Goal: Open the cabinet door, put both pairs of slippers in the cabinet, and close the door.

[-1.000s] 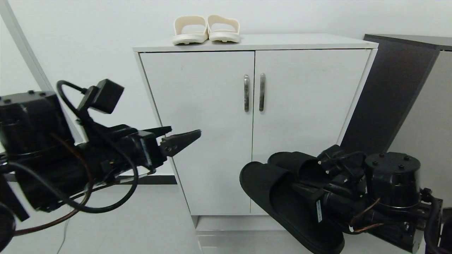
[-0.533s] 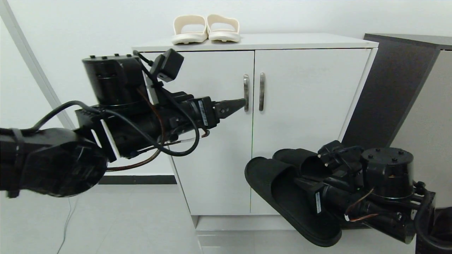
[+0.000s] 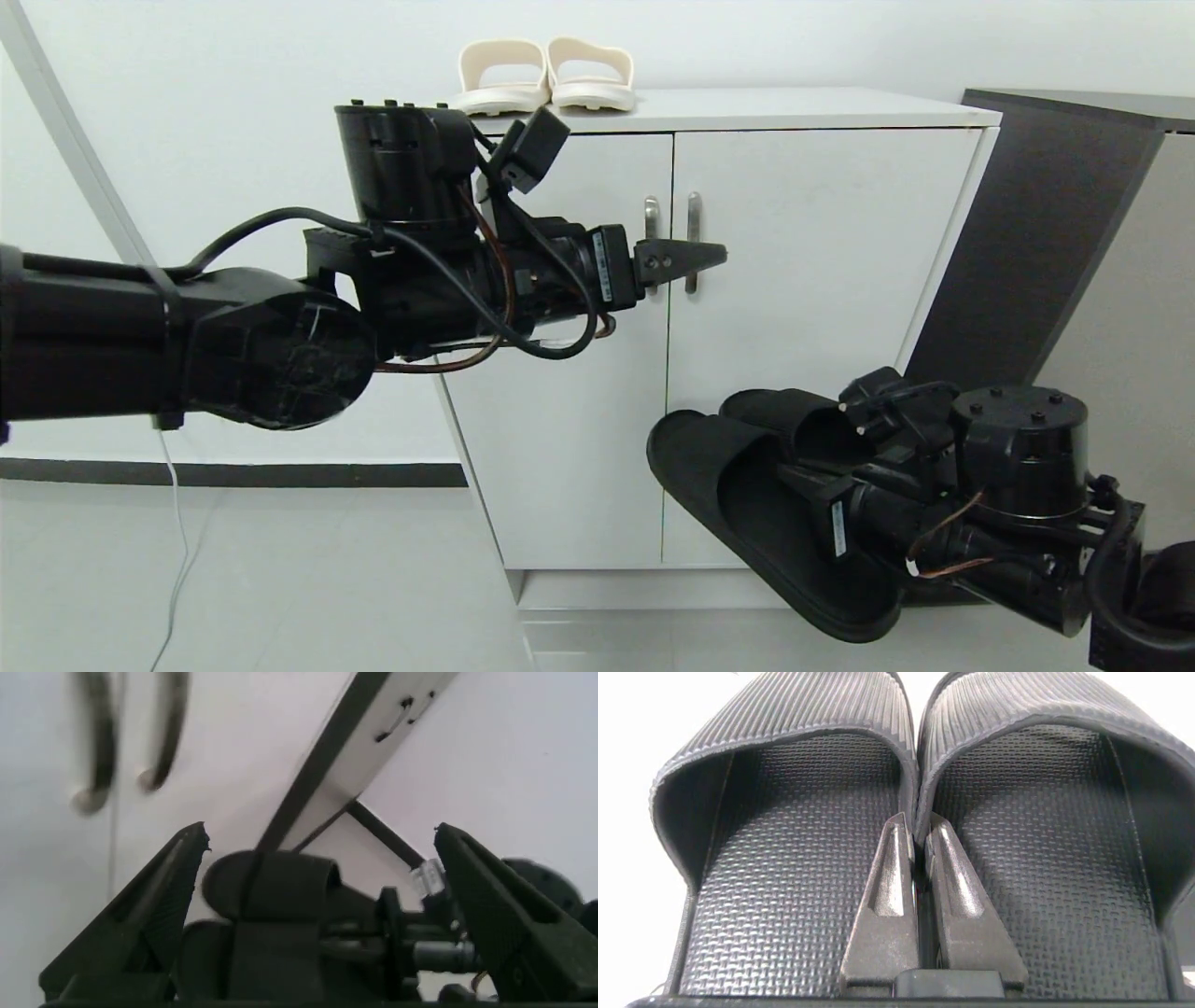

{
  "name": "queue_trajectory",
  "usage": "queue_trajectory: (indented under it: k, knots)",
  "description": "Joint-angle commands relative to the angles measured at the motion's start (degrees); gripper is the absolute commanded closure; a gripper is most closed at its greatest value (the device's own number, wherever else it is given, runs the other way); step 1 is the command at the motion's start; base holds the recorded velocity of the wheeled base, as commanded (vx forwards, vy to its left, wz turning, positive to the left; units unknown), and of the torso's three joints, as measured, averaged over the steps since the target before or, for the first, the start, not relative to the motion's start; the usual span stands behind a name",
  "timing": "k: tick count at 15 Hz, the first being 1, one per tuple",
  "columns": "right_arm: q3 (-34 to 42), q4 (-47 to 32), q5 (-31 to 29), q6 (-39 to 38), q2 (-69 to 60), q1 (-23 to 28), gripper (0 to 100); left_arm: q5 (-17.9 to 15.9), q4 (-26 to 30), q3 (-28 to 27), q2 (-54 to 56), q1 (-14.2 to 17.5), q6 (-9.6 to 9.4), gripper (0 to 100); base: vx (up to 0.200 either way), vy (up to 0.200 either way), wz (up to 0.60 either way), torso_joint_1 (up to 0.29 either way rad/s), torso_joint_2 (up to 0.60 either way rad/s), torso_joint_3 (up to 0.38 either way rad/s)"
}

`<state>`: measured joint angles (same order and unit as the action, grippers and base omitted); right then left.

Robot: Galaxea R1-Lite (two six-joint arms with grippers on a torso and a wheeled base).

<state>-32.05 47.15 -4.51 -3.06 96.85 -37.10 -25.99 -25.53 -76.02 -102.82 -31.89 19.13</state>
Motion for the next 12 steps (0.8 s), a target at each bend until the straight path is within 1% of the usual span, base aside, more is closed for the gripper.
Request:
queue_trajectory:
  k: [1, 2, 3, 4, 5, 6, 8, 10, 12]
  knots:
    - [0.14, 0.04, 0.03, -0.02, 0.09, 0.01, 100, -0.2, 1.09, -5.89, -3.36, -1.07, 1.79, 0, 0.0, 0.0, 0.0, 0.0, 0.0, 0.0]
    - [0.23, 0.04, 0.03, -0.1, 0.09, 0.01, 100, -0.73, 1.45, -8.35, -4.24, -1.6, 3.55, 0, 0.0, 0.0, 0.0, 0.0, 0.0, 0.0]
    - [0.23, 0.04, 0.03, -0.1, 0.09, 0.01, 100, -2.05, 3.38, -11.61, -5.29, -1.77, 4.6, 0, 0.0, 0.0, 0.0, 0.0, 0.0, 0.0]
    - [0.23, 0.04, 0.03, -0.1, 0.09, 0.01, 100, -1.87, 5.49, -14.42, -6.87, -1.77, 4.6, 0, 0.0, 0.0, 0.0, 0.0, 0.0, 0.0]
    - [0.23, 0.04, 0.03, -0.1, 0.09, 0.01, 100, -1.7, 6.63, -17.14, -8.54, -1.77, 4.52, 0, 0.0, 0.0, 0.0, 0.0, 0.0, 0.0]
    - [0.32, 0.04, 0.03, -0.1, 0.09, 0.01, 100, -0.73, 6.89, -18.73, -9.77, -1.77, 4.43, 0, 0.0, 0.0, 0.0, 0.0, 0.0, 0.0]
    - [0.32, 0.04, 0.03, -0.19, 0.09, 0.01, 100, 1.03, 7.07, -20.31, -11.09, -1.68, 4.34, 0, 0.0, 0.0, 0.0, 0.0, 0.0, 0.0]
    - [0.23, 0.04, 0.03, -0.19, 0.09, 0.01, 100, 1.29, 8.04, -21.27, -11.62, -1.42, 4.16, 0, 0.0, 0.0, 0.0, 0.0, 0.0, 0.0]
    - [0.32, 0.04, 0.12, -0.19, 0.09, 0.01, 100, 3.31, 8.21, -22.59, -12.67, -1.07, 3.64, 0, 0.0, 0.0, 0.0, 0.0, 0.0, 0.0]
